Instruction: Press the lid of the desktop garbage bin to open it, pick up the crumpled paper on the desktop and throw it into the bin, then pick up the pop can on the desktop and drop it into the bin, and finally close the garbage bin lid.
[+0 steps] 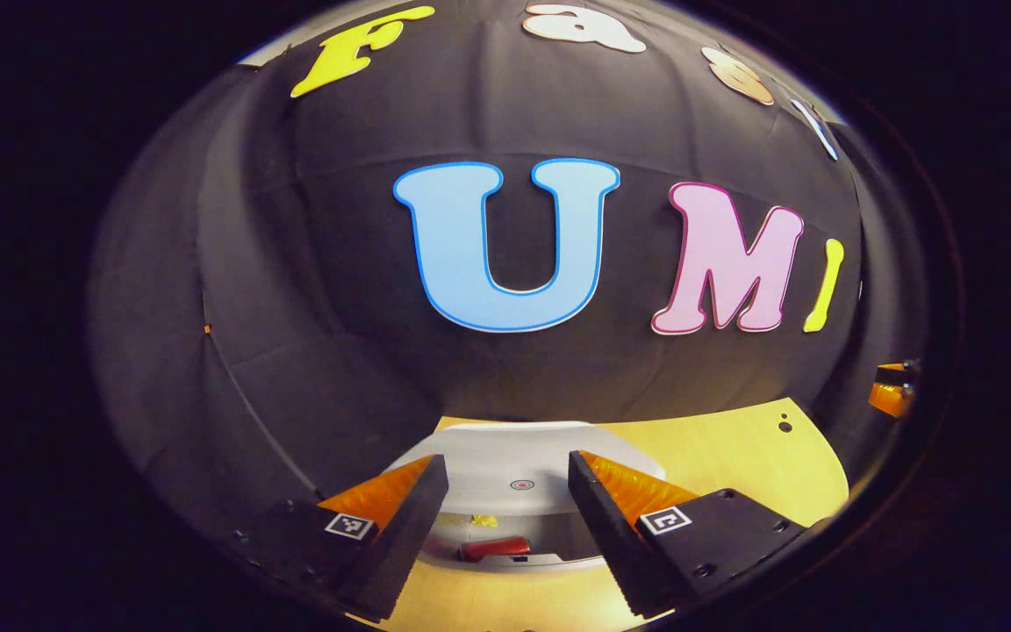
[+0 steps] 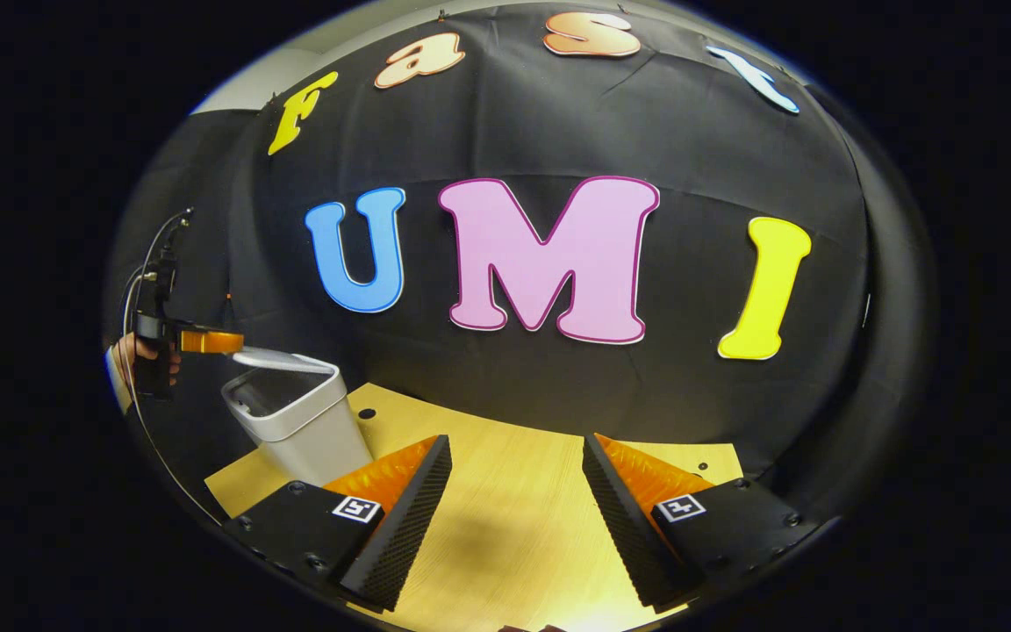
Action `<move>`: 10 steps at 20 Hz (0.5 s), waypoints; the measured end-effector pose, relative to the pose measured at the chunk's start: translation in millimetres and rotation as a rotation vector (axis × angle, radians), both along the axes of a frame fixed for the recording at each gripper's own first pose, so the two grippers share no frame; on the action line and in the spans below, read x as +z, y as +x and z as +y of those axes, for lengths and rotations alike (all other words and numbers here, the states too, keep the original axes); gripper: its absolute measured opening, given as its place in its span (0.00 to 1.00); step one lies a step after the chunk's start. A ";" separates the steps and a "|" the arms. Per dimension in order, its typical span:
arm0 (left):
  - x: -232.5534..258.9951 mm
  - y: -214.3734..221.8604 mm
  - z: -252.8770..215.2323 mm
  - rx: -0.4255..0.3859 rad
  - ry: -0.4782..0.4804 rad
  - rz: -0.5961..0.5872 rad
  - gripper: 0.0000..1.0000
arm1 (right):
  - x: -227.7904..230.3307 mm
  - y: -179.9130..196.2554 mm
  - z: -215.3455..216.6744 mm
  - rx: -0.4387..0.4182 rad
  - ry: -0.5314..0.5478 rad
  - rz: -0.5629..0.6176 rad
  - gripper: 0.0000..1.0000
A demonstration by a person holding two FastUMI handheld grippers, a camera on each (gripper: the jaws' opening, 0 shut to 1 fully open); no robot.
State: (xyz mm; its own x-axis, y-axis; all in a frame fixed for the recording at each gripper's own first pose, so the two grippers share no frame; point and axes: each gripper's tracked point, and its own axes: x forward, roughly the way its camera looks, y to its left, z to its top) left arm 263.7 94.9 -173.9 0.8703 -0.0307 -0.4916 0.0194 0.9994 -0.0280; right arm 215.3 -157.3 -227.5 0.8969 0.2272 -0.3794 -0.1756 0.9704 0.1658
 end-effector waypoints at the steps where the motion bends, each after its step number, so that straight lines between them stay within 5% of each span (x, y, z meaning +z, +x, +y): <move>1: -11.7 -1.1 1.3 -0.001 -0.005 0.031 0.94 | -0.4 -0.2 0.2 0.001 0.000 0.003 0.97; 5: -61.2 -14.1 -1.3 -0.016 0.014 0.197 0.96 | -3.0 -2.6 -3.3 0.000 -0.006 0.006 0.97; 10: -75.0 -16.9 -6.6 -0.056 0.019 0.268 0.99 | -9.2 -5.3 -5.5 -0.001 -0.008 0.017 0.97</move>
State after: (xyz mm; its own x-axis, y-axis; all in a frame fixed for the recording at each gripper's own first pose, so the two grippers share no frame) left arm 246.8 88.3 -249.0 0.7066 -0.0636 -0.7048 0.0686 0.9974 -0.0212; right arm 210.0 -162.9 -236.8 0.8907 0.2227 -0.3964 -0.1715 0.9720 0.1609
